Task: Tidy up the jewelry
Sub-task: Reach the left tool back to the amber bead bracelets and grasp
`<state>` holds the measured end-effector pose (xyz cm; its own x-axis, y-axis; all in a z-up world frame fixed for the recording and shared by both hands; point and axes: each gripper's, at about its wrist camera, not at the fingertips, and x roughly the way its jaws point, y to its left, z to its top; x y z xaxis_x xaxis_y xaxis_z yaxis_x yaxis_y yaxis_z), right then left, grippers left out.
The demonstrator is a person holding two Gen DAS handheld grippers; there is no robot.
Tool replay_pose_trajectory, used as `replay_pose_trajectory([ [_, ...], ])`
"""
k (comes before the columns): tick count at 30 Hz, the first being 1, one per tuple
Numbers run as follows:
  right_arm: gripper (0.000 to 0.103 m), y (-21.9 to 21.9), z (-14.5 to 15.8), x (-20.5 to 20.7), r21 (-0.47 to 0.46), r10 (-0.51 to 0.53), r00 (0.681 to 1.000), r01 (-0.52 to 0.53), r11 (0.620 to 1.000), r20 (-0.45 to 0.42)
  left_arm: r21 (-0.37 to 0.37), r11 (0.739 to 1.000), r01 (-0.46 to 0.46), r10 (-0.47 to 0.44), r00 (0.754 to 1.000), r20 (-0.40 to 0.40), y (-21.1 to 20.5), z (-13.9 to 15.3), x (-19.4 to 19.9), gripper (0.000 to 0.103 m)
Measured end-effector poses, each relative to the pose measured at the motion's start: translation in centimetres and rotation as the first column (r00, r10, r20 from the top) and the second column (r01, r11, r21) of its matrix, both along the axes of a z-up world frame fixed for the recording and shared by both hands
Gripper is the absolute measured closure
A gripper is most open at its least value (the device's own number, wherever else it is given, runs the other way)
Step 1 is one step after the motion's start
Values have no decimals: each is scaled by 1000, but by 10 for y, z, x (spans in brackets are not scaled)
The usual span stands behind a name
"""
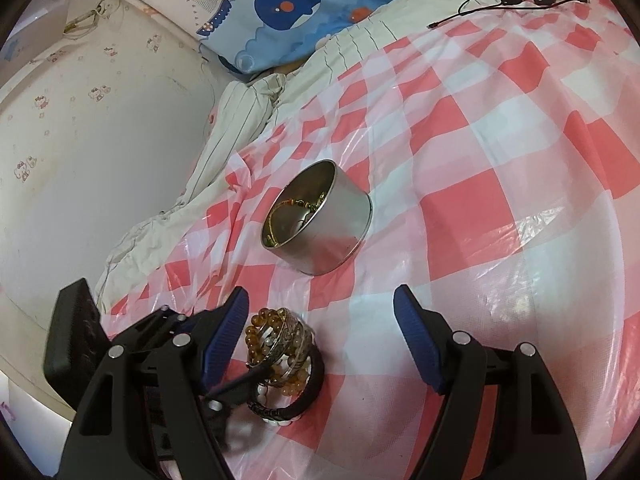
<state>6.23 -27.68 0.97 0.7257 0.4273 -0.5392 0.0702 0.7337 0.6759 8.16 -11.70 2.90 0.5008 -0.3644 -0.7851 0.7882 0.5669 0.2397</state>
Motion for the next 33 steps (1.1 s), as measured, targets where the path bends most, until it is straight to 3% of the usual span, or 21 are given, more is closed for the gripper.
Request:
replay_pose_trajectory([
  [5,30,3,1,0,5,13,1000,-13,1000,5,-58,994,-92,89,994,-60,10,2,20,46],
  [12,30,8,2,1,-11,34,999,-34,999,-4,-236,930,-282,233,948,-215,55,16,59,58],
  [18,30,42,8,7,-175,141,990,-143,974,-24,-256,894,-367,298,916,-270,78,9,80,63],
  [24,30,73,8,8,-304,225,973,-227,925,-41,-214,937,-276,244,956,-166,59,11,75,62],
  [28,30,69,2,8,-299,208,976,-217,929,-60,-162,964,-210,185,970,-158,45,6,72,62],
  [33,30,70,1,11,-298,209,975,-221,928,-73,-117,990,-73,67,996,-53,26,4,55,60],
])
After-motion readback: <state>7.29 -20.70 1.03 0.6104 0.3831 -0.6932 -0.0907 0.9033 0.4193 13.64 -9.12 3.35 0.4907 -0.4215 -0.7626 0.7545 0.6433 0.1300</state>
